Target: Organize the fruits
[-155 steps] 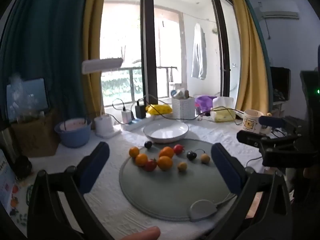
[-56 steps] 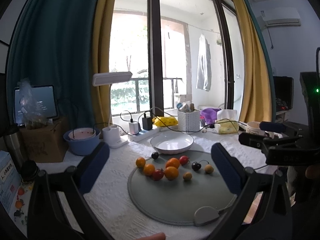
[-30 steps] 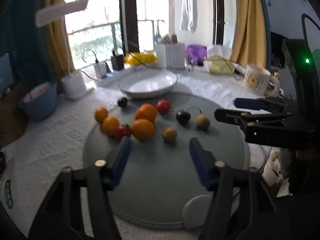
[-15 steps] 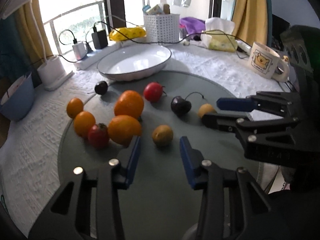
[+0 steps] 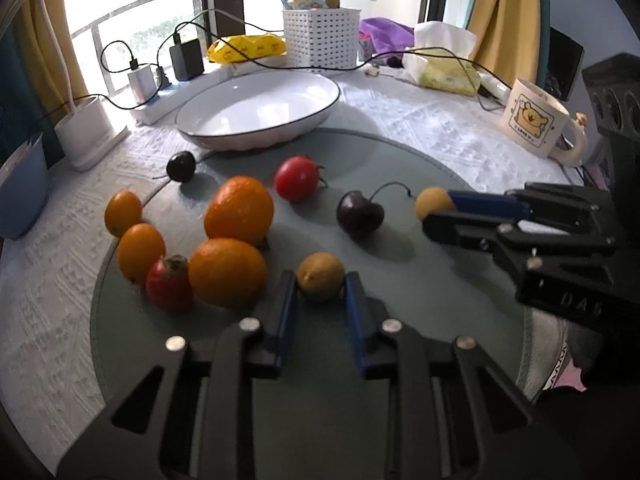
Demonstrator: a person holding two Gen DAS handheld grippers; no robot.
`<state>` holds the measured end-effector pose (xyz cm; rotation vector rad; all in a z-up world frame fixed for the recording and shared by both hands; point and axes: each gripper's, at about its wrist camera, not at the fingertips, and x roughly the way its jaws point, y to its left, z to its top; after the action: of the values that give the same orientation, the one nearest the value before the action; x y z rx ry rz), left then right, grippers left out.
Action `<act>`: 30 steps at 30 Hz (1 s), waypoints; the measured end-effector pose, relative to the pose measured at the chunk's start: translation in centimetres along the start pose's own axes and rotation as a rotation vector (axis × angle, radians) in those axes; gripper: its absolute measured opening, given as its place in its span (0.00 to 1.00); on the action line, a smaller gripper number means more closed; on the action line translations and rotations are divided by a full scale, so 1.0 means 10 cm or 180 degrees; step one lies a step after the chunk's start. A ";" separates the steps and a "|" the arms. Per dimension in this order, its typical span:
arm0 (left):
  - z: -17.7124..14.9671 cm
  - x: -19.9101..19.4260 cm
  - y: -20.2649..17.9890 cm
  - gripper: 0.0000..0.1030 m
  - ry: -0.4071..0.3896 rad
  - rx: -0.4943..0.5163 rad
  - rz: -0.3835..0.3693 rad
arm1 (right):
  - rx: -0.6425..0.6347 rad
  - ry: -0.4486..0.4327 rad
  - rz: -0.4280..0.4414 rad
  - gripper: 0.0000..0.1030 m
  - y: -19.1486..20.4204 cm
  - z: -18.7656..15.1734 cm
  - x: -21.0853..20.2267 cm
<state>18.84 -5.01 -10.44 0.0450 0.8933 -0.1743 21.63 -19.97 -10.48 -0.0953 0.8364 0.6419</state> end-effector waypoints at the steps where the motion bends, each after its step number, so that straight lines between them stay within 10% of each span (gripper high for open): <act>1: 0.01 -0.02 0.00 0.24 -0.0022 0.0005 -0.0006 | 0.0003 -0.0025 -0.0013 0.27 -0.01 0.01 -0.02; 16: 0.49 -0.32 0.27 0.25 -0.0550 -0.0029 0.0030 | -0.0147 -0.0354 -0.0262 0.27 -0.15 0.52 -0.07; 30: 0.87 -0.04 0.74 0.25 -0.0523 -0.0276 -0.0039 | -0.0281 -0.0358 -0.0198 0.27 -0.07 1.03 0.36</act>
<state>26.56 1.37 -4.97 -0.0549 0.7364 -0.1482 30.61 -15.45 -6.23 -0.1631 0.6942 0.6199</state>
